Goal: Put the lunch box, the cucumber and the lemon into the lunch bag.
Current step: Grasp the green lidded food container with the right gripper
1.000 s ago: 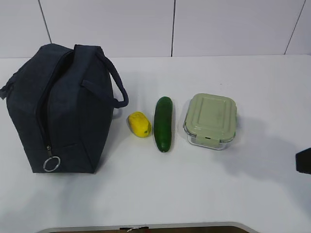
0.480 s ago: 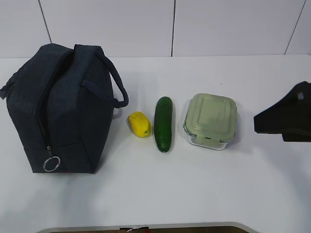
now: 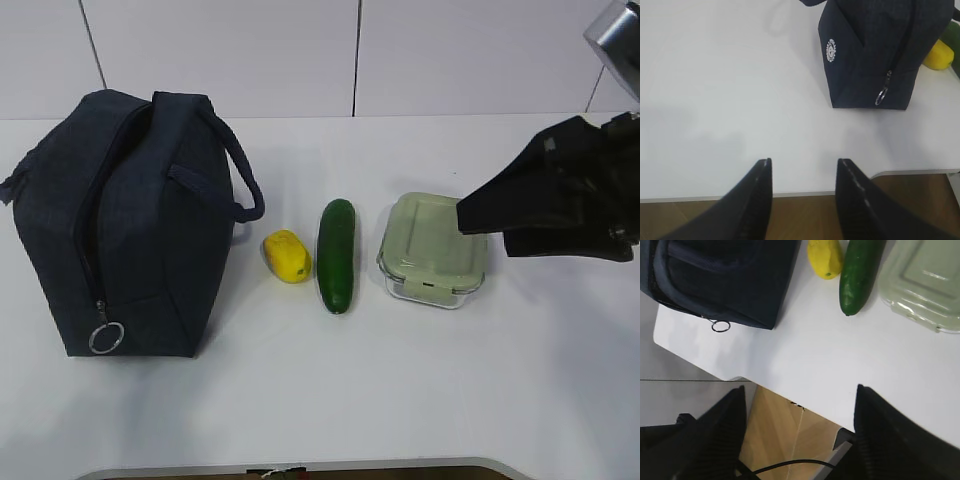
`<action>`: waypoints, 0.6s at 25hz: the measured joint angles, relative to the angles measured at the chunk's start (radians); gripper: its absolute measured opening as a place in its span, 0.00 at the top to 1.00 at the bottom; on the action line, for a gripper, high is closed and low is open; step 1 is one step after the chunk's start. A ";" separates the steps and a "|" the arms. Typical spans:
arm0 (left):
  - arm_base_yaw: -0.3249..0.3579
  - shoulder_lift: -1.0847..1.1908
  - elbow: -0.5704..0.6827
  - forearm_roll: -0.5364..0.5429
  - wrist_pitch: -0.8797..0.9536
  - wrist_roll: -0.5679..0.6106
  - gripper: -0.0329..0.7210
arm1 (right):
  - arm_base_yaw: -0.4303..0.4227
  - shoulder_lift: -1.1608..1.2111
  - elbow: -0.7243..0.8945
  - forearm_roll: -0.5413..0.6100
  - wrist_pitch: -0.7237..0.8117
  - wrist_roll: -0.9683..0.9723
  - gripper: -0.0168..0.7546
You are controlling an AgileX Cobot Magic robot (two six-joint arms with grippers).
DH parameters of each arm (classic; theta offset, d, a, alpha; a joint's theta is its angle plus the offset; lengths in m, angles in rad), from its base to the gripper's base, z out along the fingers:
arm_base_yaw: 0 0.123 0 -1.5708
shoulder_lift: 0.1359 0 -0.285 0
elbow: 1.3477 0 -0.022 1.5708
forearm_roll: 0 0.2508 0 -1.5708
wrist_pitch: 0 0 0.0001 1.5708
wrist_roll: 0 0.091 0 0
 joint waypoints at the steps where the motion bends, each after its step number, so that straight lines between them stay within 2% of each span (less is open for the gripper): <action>1: 0.000 0.000 0.000 0.000 0.000 0.000 0.56 | -0.008 0.018 -0.006 0.027 0.011 -0.018 0.29; 4: 0.000 0.000 0.000 0.000 0.000 0.000 0.56 | -0.063 0.068 -0.011 0.117 0.068 -0.091 0.29; 8: 0.000 0.000 0.000 0.000 0.000 0.000 0.56 | -0.187 0.119 -0.012 0.240 0.182 -0.207 0.29; 15: 0.000 0.000 0.000 -0.002 0.000 0.000 0.56 | -0.367 0.184 -0.015 0.300 0.224 -0.313 0.29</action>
